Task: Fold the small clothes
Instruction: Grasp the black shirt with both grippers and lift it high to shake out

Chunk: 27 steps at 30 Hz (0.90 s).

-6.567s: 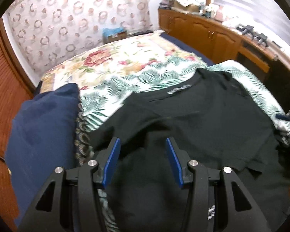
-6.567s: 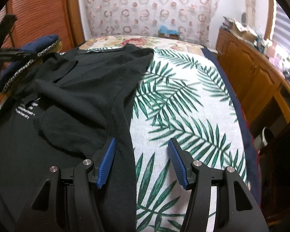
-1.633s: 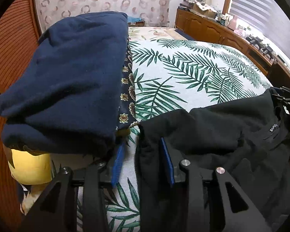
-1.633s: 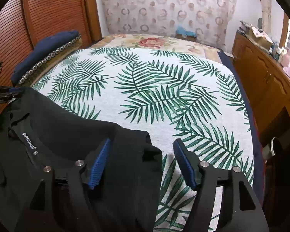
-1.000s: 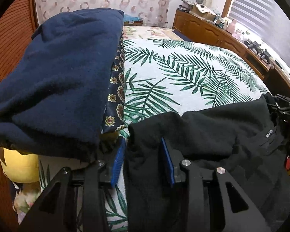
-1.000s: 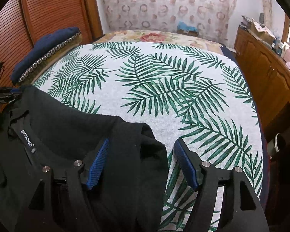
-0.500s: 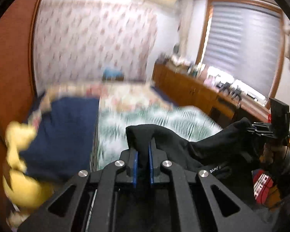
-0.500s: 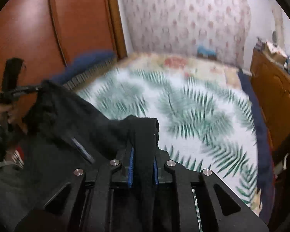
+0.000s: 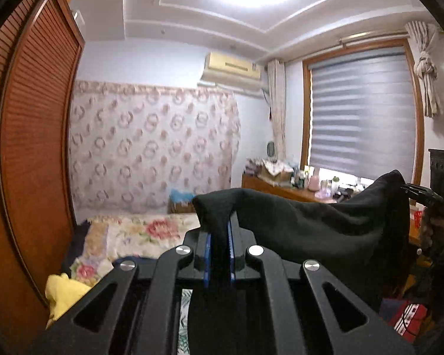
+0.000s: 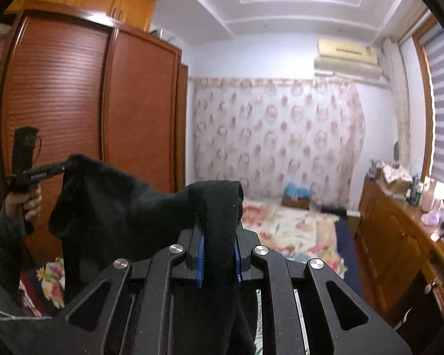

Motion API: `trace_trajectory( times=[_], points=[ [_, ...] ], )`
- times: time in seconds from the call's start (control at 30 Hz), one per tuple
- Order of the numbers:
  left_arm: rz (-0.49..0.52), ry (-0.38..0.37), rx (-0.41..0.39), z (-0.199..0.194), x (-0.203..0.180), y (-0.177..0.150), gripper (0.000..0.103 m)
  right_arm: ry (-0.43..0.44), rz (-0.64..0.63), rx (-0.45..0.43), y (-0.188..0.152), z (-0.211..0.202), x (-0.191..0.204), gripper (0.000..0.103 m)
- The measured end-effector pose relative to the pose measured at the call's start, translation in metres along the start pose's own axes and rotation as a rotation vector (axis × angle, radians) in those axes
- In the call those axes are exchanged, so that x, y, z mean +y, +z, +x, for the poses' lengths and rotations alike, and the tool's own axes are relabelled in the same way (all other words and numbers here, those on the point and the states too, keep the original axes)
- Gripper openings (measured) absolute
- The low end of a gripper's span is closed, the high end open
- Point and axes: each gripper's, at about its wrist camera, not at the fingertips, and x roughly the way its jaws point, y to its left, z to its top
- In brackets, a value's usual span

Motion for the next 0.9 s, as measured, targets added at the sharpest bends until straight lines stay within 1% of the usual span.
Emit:
trace_trajectory(
  times=[0.23,0.33,0.4,0.5,0.63,0.77,0.9],
  points=[
    [0.045,0.007,-0.123,-0.035,-0.004,0.041,0.006,-0.028,-0.062,-0.077,0.050,-0.036,0.006,0.012],
    [0.065,0.010,-0.137,-0.038,-0.007,0.047,0.006,-0.039,-0.085,-0.121,0.073,-0.057,0.008,0.012],
    [0.070,0.008,-0.137,-0.039,-0.007,0.047,0.006,-0.044,-0.094,-0.136,0.082,-0.067,0.008,0.012],
    [0.064,0.003,-0.136,-0.035,-0.007,0.044,0.006,-0.051,-0.103,-0.139,0.085,-0.074,0.006,0.012],
    [0.065,-0.004,-0.136,-0.030,-0.009,0.042,0.006,-0.051,-0.089,-0.133,0.076,-0.074,-0.001,0.012],
    [0.073,-0.012,-0.151,-0.038,-0.012,0.046,0.006,-0.056,-0.088,-0.123,0.074,-0.084,0.002,0.012],
    [0.075,-0.017,-0.166,-0.043,-0.013,0.052,0.006,-0.060,-0.090,-0.134,0.080,-0.091,0.004,0.012]
  ],
)
